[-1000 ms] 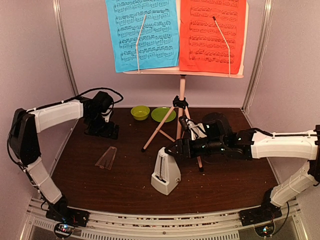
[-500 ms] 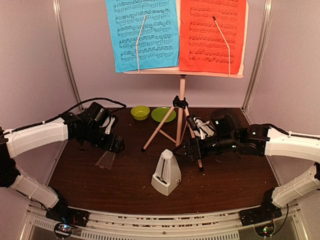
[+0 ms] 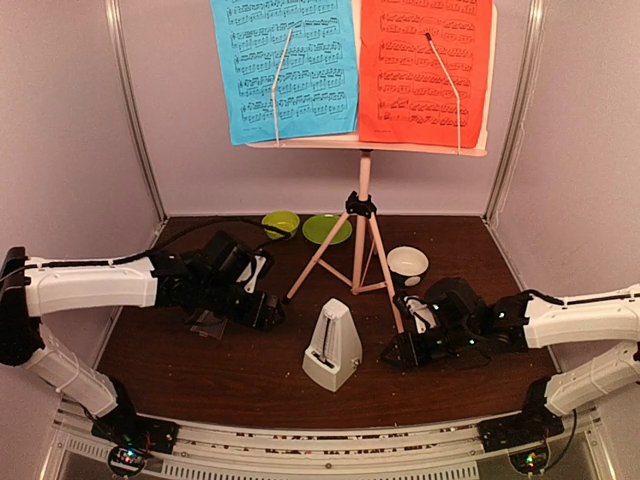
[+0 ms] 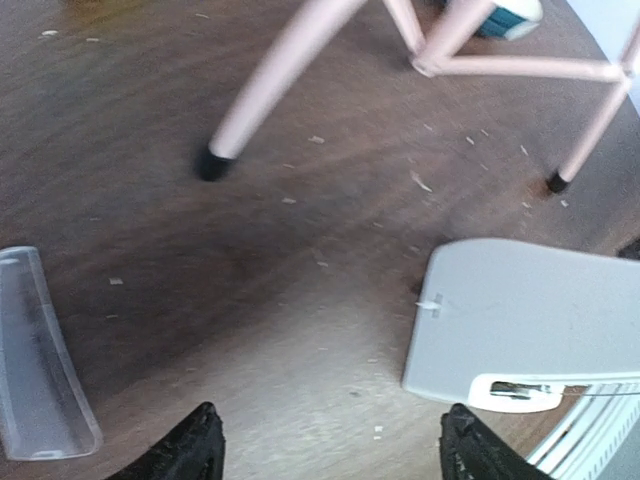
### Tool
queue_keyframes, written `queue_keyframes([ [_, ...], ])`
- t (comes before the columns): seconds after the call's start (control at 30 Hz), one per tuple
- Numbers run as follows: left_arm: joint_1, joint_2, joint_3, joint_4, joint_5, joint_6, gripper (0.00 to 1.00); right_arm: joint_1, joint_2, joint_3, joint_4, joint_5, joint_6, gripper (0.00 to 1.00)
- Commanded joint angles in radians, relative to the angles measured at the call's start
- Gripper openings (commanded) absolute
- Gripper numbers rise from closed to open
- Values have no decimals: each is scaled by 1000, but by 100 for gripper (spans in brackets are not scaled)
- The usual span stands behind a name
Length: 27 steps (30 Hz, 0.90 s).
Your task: Set up the instrument practice props
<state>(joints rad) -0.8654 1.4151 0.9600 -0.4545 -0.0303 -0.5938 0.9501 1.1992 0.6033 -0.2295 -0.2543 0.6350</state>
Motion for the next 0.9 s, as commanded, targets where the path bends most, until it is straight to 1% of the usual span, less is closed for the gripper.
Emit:
queue_keyframes([
  [0.0, -61, 67, -29, 147, 29, -86, 73, 7, 67, 14, 136, 20, 24, 46],
  [0.1, -87, 97, -58, 225, 41, -133, 68, 10, 132, 42, 156, 16, 14, 41],
  [0.23, -109, 117, -76, 256, 34, -174, 62, 11, 194, 68, 184, 13, 10, 34],
  [0.3, -114, 116, -89, 275, 32, -192, 59, 11, 221, 73, 203, 15, 15, 32],
  [0.43, -125, 128, -115, 313, 34, -227, 53, 11, 273, 100, 237, 9, 24, 31],
  [0.67, -131, 138, -143, 354, 34, -279, 50, 11, 357, 211, 252, -15, 35, 30],
  [0.87, -141, 165, -152, 418, 30, -307, 48, -5, 436, 309, 227, -14, -3, 30],
])
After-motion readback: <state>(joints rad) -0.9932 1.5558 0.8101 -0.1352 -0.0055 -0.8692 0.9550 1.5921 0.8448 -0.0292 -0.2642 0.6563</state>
